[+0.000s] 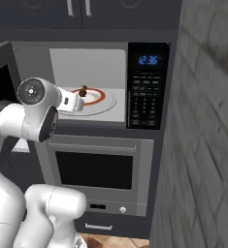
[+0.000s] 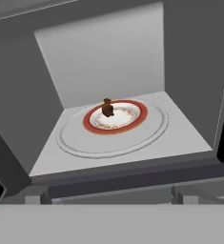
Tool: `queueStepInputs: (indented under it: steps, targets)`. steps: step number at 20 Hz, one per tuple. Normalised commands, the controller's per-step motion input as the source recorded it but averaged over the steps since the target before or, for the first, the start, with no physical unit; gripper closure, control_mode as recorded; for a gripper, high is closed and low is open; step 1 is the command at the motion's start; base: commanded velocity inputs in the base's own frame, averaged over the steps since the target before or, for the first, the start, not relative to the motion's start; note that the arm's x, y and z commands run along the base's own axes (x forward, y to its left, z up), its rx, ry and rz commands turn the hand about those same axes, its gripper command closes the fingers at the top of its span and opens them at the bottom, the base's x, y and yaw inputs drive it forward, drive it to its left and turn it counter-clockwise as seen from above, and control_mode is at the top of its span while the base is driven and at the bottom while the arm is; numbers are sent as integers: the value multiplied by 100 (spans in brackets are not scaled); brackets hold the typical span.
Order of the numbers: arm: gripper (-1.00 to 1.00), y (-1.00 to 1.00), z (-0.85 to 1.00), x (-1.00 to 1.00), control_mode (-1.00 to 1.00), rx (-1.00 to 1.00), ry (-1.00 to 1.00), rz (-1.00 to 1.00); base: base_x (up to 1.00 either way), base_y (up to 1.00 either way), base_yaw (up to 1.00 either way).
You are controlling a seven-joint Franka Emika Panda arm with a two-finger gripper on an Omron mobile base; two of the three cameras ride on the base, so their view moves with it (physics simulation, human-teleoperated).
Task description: Transport the chicken drumstick from the fridge to the microwave and turn on the microwave.
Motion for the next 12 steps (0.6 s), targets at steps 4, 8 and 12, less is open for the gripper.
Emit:
queueStepInputs:
  steps: [4, 8, 12]
  targets:
    - [100, 0, 13, -39, -100, 0, 0, 0, 0, 0, 0]
    - [100, -3, 2, -36, -100, 0, 0, 0, 0, 0, 0]
    - [100, -4, 0, -41, -100, 0, -1, 0, 0, 0, 0]
